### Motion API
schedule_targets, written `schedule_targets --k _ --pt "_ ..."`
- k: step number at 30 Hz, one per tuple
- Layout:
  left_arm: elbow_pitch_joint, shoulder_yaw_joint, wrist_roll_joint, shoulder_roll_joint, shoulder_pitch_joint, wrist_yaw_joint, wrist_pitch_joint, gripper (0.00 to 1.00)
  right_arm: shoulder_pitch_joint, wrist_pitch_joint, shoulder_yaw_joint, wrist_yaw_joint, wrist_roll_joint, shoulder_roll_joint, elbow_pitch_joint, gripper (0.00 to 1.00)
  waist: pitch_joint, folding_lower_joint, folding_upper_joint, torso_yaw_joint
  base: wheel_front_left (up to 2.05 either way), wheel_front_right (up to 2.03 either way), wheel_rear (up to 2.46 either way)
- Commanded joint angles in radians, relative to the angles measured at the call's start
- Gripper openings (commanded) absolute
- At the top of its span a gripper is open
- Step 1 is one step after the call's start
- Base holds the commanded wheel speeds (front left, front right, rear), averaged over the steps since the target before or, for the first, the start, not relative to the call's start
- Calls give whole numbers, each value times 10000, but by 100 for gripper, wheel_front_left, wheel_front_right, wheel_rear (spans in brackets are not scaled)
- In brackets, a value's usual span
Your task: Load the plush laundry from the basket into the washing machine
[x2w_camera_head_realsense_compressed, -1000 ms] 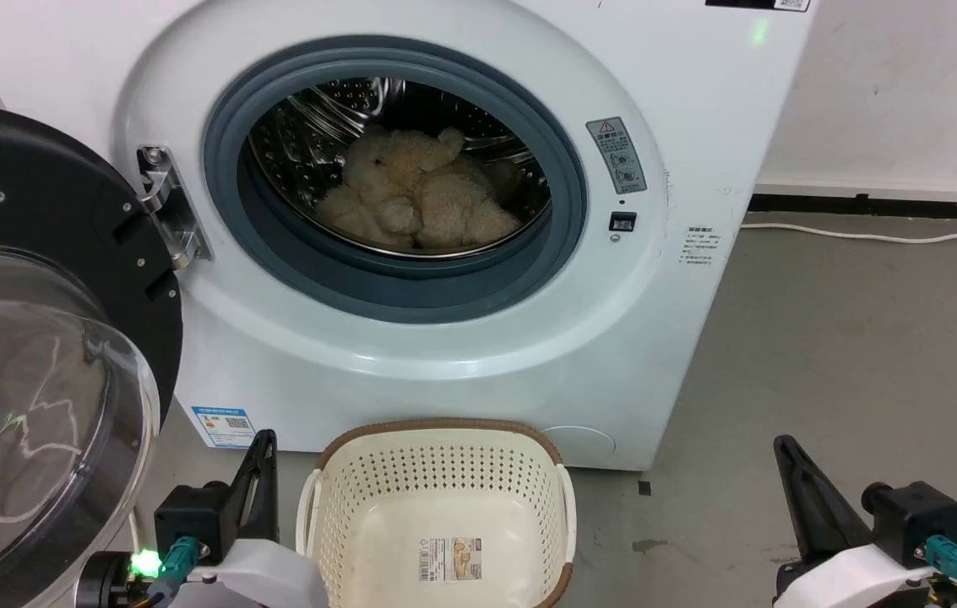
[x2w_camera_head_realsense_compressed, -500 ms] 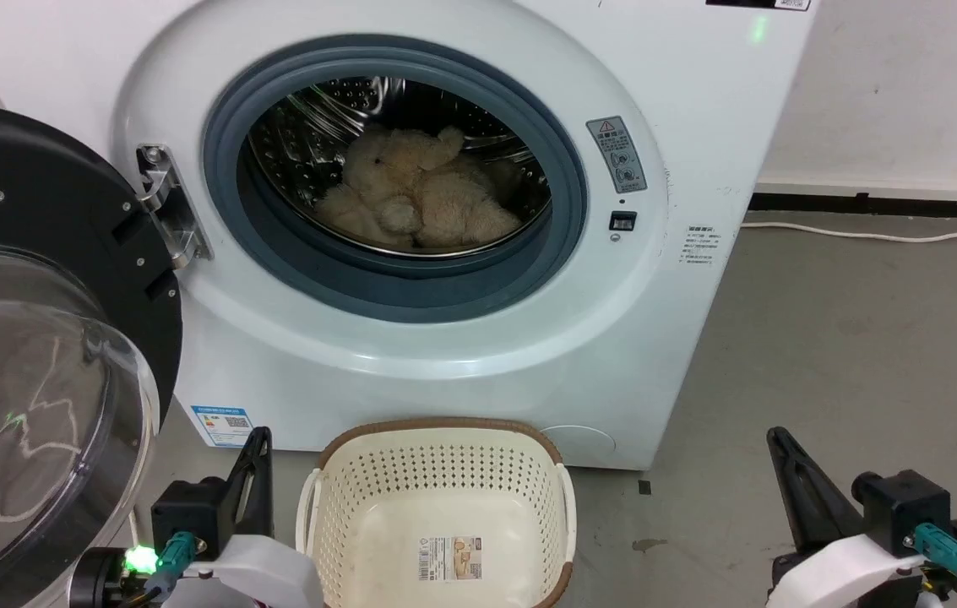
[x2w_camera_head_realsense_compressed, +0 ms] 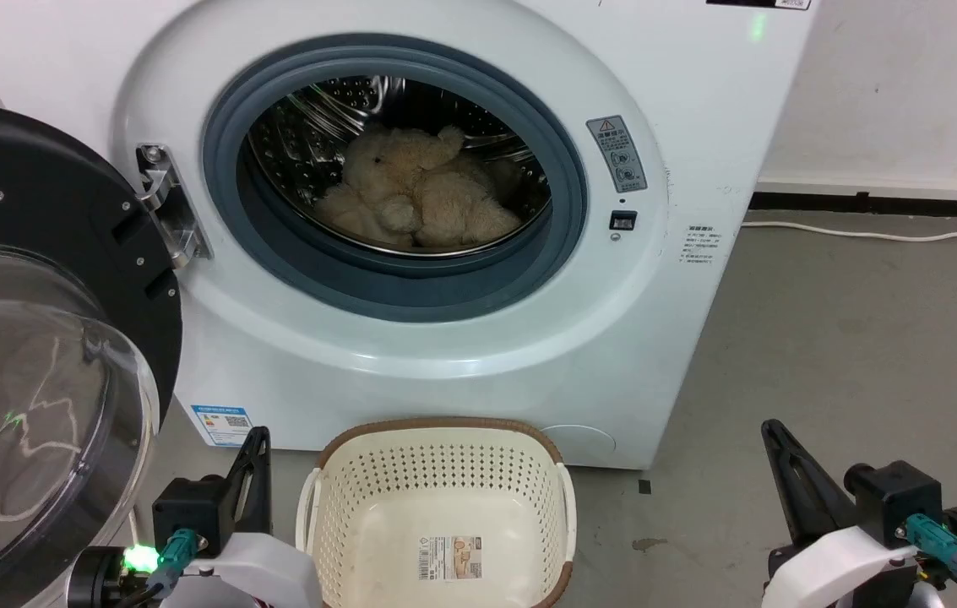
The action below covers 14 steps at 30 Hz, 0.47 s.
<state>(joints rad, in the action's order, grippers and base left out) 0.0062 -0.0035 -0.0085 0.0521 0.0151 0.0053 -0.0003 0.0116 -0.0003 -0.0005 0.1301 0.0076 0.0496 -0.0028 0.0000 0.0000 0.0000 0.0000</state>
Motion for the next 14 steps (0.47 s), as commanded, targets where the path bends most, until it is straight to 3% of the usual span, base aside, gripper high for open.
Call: schedule_targets --k 1,14 --pt "-62 35 85 -18 -151 -53 3 0 -116 3 5 6 -76 6 28 0 0 0 0 0 0 0 0" --pt "-62 35 85 -18 -151 -53 3 0 -116 3 5 6 -76 6 28 0 0 0 0 0 0 0 0"
